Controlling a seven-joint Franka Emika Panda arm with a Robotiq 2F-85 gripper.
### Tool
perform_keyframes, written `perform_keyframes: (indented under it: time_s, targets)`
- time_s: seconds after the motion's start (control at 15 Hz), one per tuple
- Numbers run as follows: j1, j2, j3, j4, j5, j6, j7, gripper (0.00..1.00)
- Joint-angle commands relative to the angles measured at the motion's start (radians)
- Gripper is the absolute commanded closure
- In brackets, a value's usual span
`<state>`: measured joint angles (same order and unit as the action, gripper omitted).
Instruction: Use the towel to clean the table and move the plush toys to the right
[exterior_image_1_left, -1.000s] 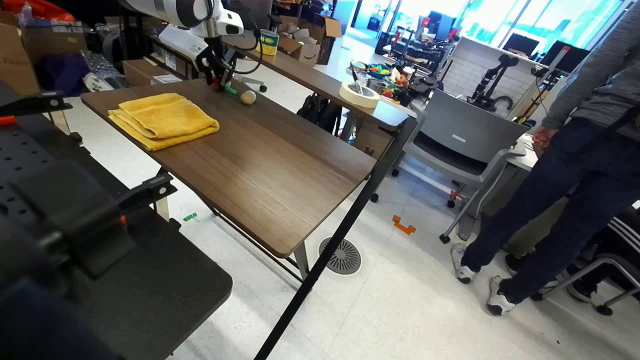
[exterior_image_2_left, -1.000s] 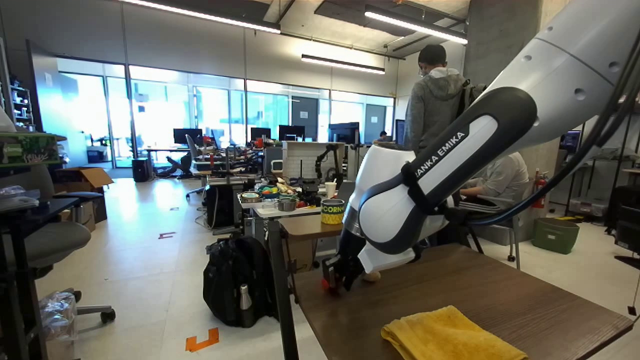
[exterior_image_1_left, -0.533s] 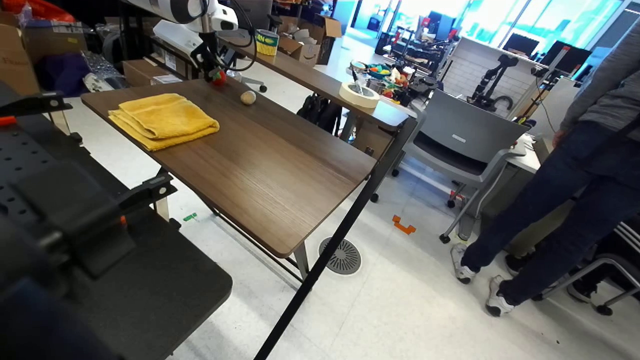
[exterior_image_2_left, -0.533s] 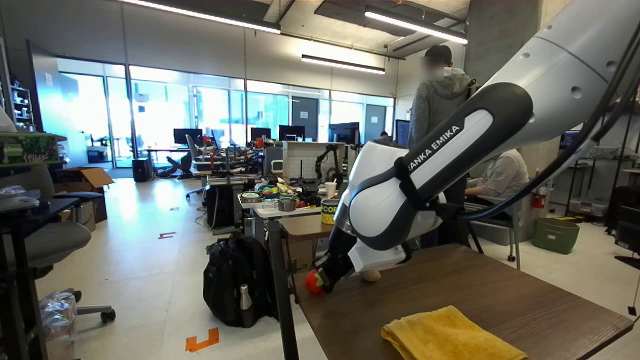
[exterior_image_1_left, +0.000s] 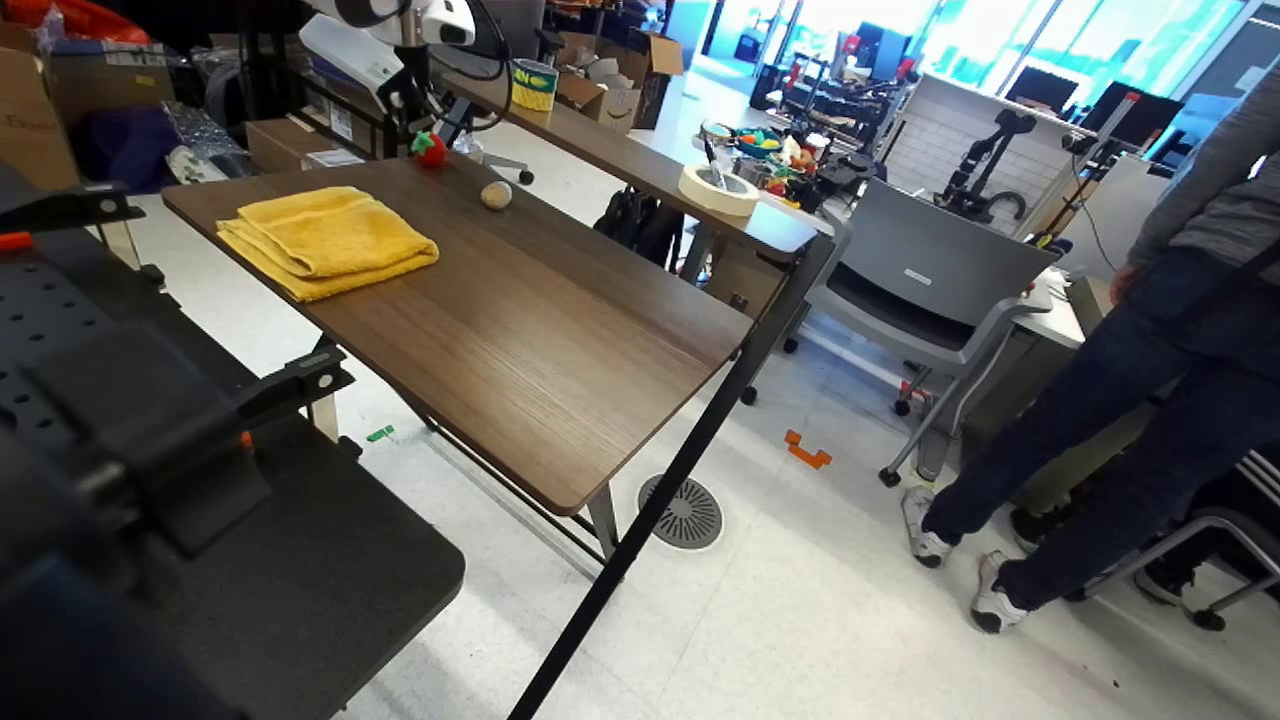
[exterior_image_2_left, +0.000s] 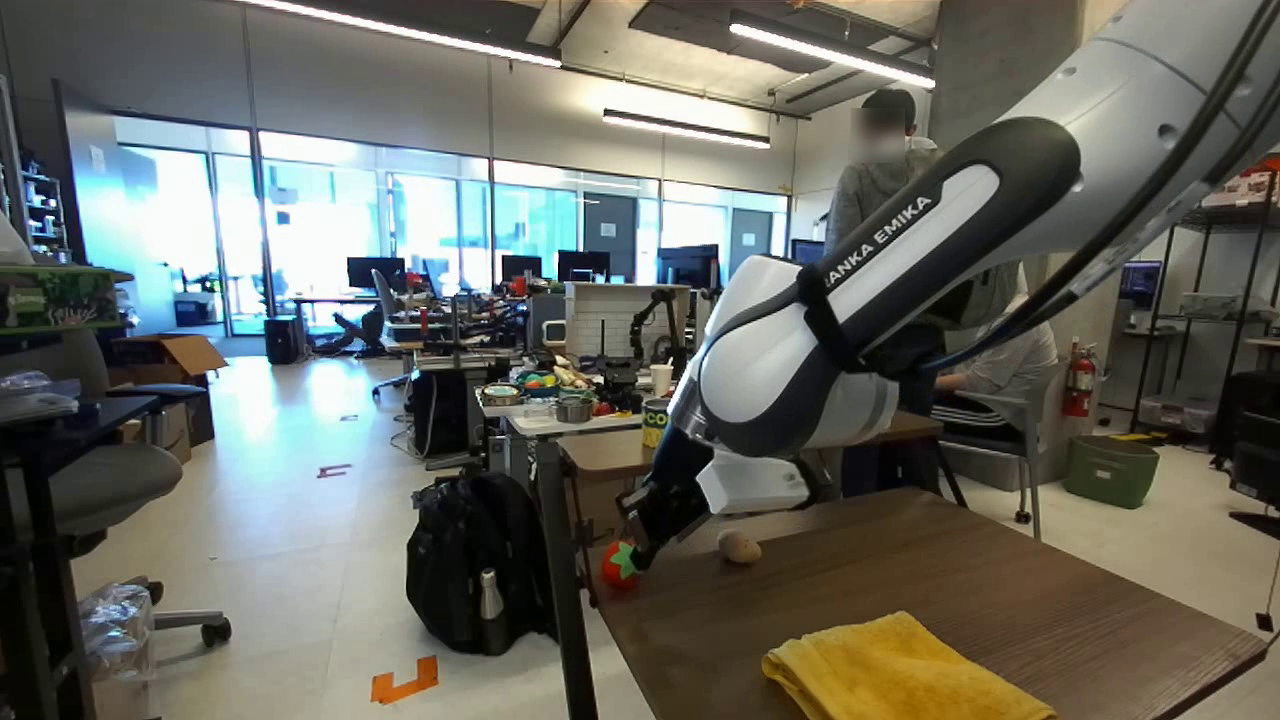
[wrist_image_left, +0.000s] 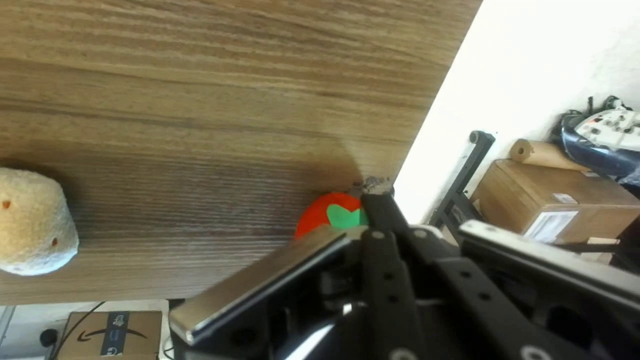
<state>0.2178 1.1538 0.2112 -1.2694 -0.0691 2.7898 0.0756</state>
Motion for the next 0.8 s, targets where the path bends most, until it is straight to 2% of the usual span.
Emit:
perform_keyframes:
  time_s: [0.0, 0.07, 0.2, 0.4, 0.6, 0.73]
  targets:
    - [-0.028, -0.083, 0.019, -0.109, 0.040, 0.061, -0.044, 0.68]
    - [-0.009, -0.085, -0.019, -0.112, 0.027, 0.149, -0.020, 0.60]
    - [-0.010, -0.070, -0.037, -0.086, 0.032, 0.183, -0.012, 0.45]
    - [-0.020, -0.029, -0.055, -0.026, 0.048, 0.142, -0.005, 0.23]
    - [-0.045, 0.020, -0.032, 0.040, 0.072, 0.097, -0.023, 0.01]
    - [-0.050, 0.053, -0.018, 0.085, 0.081, 0.084, -0.031, 0.00]
